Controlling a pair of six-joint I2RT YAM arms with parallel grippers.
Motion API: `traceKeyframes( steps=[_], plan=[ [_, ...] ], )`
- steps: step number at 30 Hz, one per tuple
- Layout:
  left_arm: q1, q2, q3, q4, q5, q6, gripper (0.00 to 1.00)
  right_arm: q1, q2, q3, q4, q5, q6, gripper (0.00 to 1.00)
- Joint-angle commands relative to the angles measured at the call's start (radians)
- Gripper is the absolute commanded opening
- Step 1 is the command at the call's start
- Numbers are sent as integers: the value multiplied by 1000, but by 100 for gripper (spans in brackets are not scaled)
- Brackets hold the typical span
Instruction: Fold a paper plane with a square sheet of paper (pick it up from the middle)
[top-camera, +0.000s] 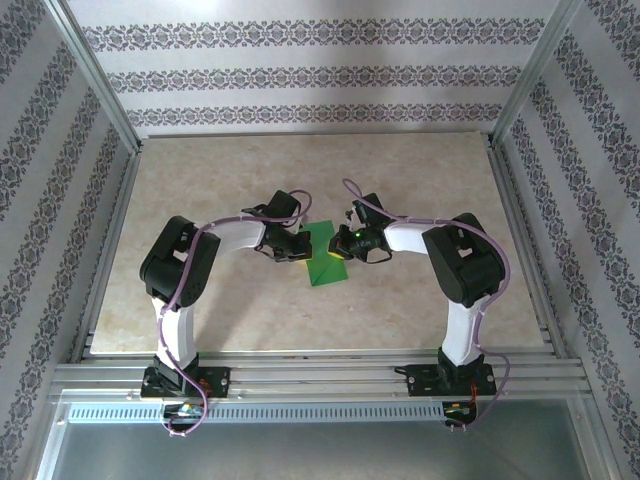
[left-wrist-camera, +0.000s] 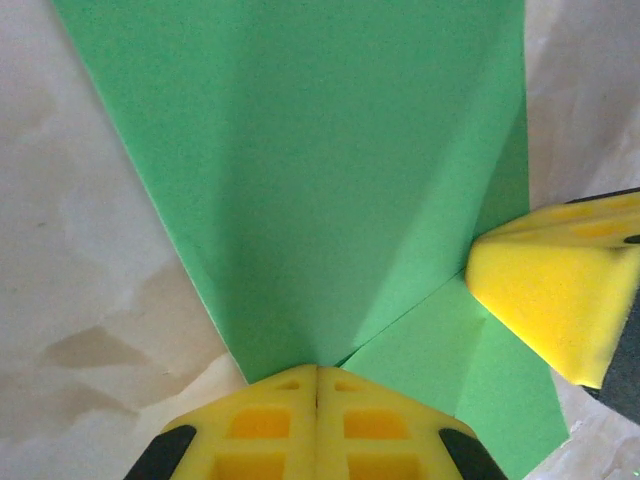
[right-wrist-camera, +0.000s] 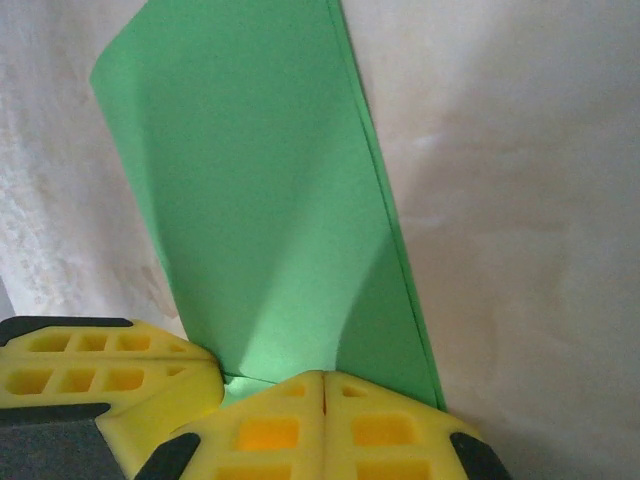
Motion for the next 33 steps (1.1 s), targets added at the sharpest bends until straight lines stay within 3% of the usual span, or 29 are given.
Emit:
traceKeyframes(
  steps=[1,10,20,33],
  plan=[
    [-11,67,-11,-109,-88,72,0,17,29,10,-21,-6,9,3],
    [-10,32,-23,-106,-83,58,0,16,39,-19,-24,12,33,3],
    [-10,41,-61,-90,-91,48,0,28,-84,18,-5,-63,18,3],
    [-10,44,-56,-93,-93,44,0,42,-12,-5,10,-59,35,3]
  ],
)
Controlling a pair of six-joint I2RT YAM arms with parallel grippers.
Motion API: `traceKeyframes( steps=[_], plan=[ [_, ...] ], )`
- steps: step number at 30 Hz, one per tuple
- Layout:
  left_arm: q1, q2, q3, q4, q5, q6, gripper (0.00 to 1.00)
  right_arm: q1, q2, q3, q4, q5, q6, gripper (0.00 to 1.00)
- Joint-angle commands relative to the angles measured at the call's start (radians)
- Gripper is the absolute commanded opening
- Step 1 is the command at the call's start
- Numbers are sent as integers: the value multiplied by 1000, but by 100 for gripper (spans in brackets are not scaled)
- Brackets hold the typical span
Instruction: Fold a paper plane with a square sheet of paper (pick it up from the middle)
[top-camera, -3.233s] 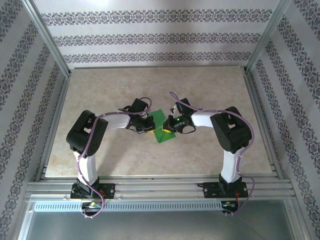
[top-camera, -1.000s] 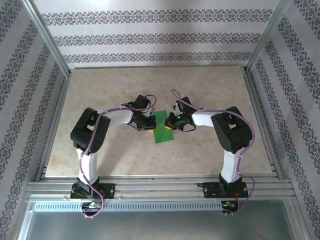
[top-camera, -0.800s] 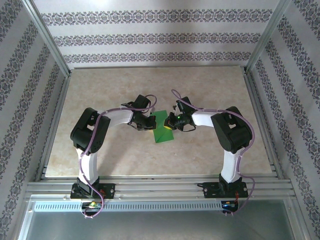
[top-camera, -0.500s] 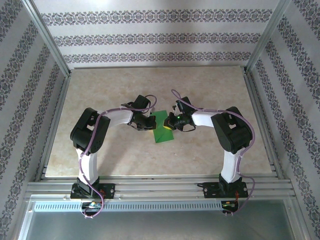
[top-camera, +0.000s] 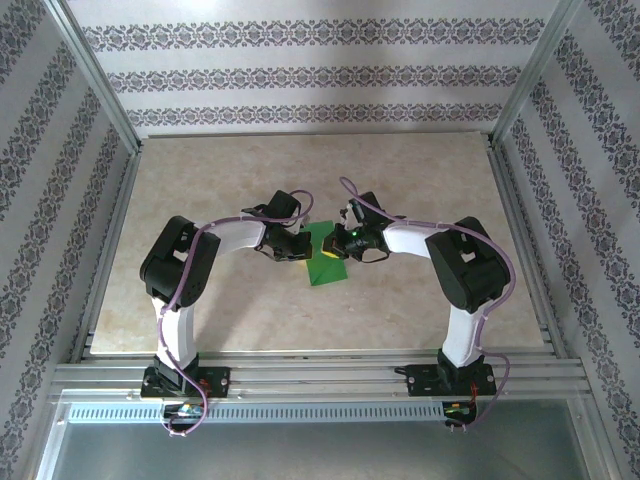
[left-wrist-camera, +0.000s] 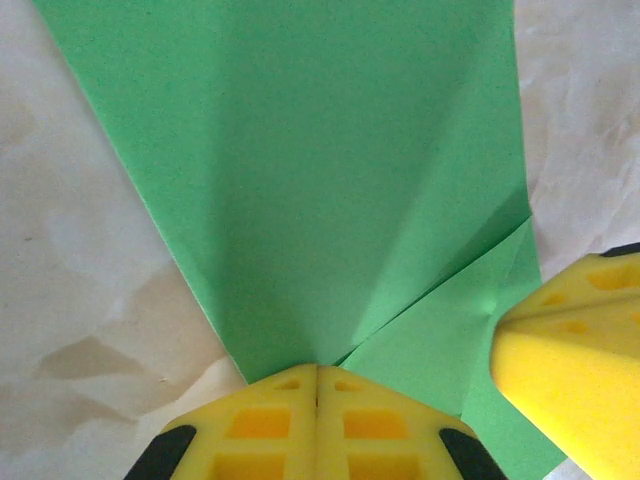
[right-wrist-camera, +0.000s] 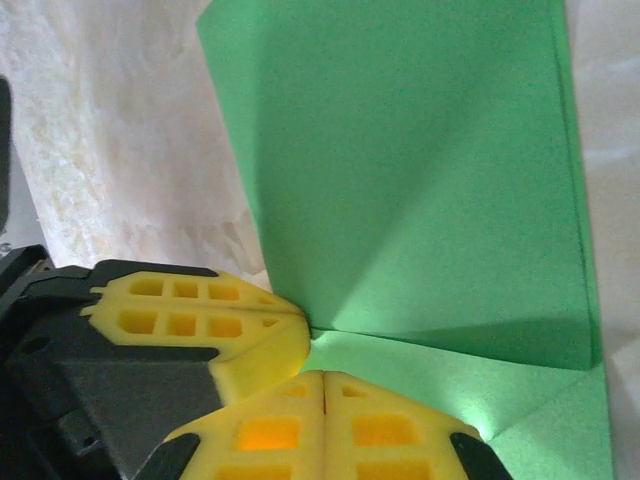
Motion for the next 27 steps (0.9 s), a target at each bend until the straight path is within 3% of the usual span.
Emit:
traceKeyframes(
  steps=[1,15,19,20,27],
  plan=[
    [-10,47,-48,-100,-93,9,0,12,35,-6,4,-10,14,3],
    [-10,-9,-3,-91,-45,-33,0,6,86,-67,12,46,9,2],
    [-12,-122,-16,-31,-14,-134,0,6,92,-76,15,55,12,2],
    [-13,-152,-31,-14,-18,-172,4,5,92,-78,15,58,13,2],
    [-70,-281,-227,203,-4,-440,8,4,102,-79,14,61,19,2]
  ],
)
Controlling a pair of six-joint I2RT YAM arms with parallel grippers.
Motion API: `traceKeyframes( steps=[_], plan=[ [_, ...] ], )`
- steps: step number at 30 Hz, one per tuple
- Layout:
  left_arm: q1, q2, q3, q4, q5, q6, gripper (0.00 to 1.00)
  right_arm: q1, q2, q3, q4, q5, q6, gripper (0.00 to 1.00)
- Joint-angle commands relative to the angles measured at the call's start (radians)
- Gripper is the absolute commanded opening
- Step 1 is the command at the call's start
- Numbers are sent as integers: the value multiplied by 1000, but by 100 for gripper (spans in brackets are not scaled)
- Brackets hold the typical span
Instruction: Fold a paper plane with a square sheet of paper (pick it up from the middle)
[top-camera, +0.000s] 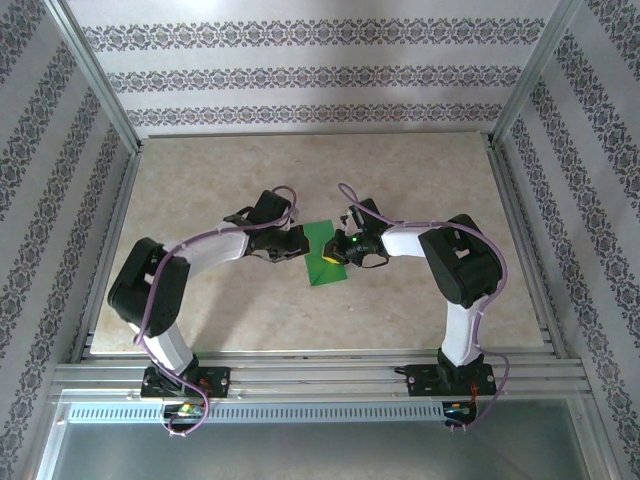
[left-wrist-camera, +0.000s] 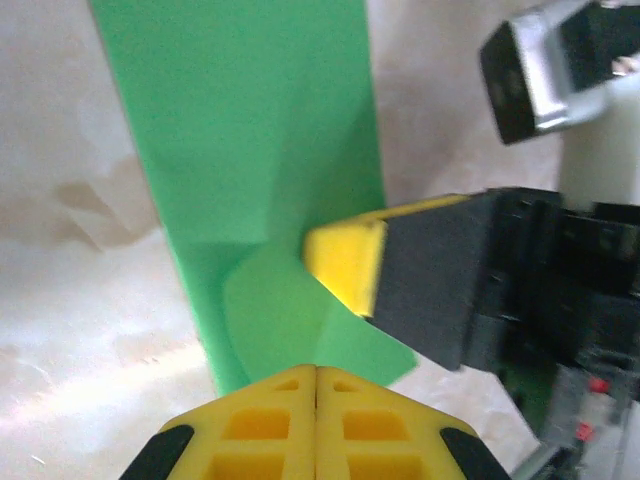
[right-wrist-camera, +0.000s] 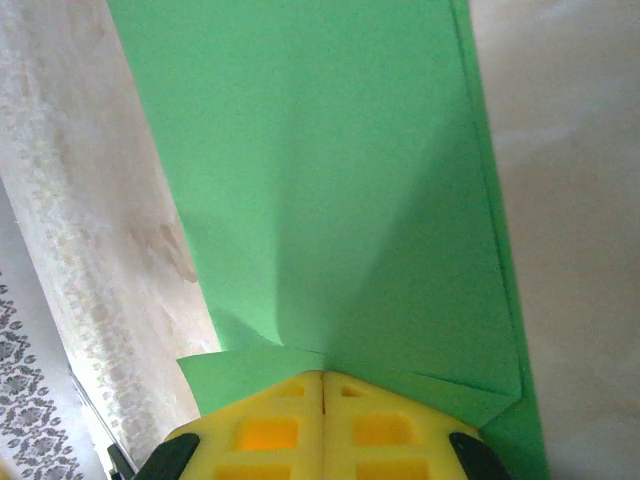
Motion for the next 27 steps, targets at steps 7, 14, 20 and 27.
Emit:
traceKeyframes(
  steps=[7,14,20,27],
  plan=[
    [-106,31,-86,177,-4,-246,6,5,68,-35,-61,67,13,2],
    [-117,129,-34,155,-2,-260,4,5,66,-34,-63,69,15,2],
    [-117,142,-26,118,-13,-251,3,4,68,-32,-67,69,14,2],
    [-117,143,-35,67,-20,-238,3,3,71,-28,-72,69,10,2]
  ],
)
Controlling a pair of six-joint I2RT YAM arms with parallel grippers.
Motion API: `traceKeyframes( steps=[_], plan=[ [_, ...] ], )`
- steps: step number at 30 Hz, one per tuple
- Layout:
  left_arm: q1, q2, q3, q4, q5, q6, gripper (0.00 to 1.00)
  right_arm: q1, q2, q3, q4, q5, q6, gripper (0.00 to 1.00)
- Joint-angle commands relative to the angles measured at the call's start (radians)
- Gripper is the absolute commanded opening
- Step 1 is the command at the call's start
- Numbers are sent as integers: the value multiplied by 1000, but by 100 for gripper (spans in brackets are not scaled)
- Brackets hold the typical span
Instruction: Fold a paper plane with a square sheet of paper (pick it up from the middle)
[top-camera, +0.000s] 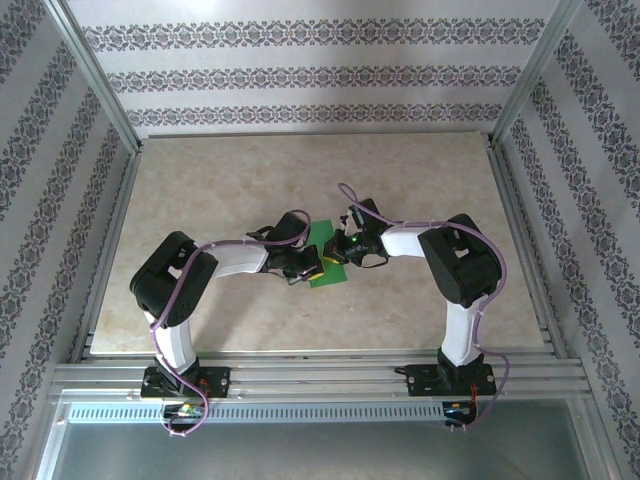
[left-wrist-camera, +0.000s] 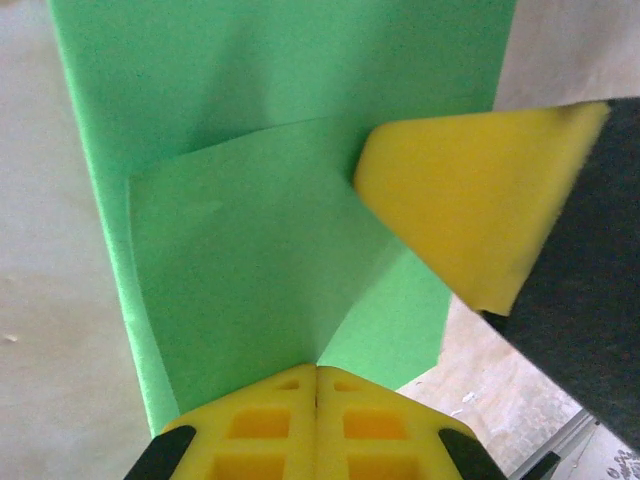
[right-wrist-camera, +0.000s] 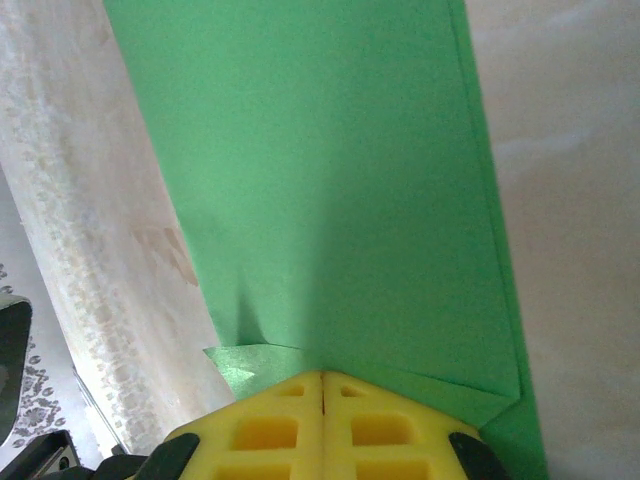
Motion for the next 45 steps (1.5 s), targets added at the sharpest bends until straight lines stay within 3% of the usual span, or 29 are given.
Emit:
traceKeyframes(
  steps=[1,19,38,45],
  plan=[
    [-10,2,7,-60,-18,0,3,3,67,-28,-82,73,2,2],
    [-10,-5,-34,-92,15,55,2,0,76,-26,-93,71,-2,2],
    [-11,-44,-40,-306,32,225,2,-3,79,-22,-108,76,-1,2],
    [-11,-139,7,-345,9,286,1,-3,77,-21,-109,76,0,2]
  ],
)
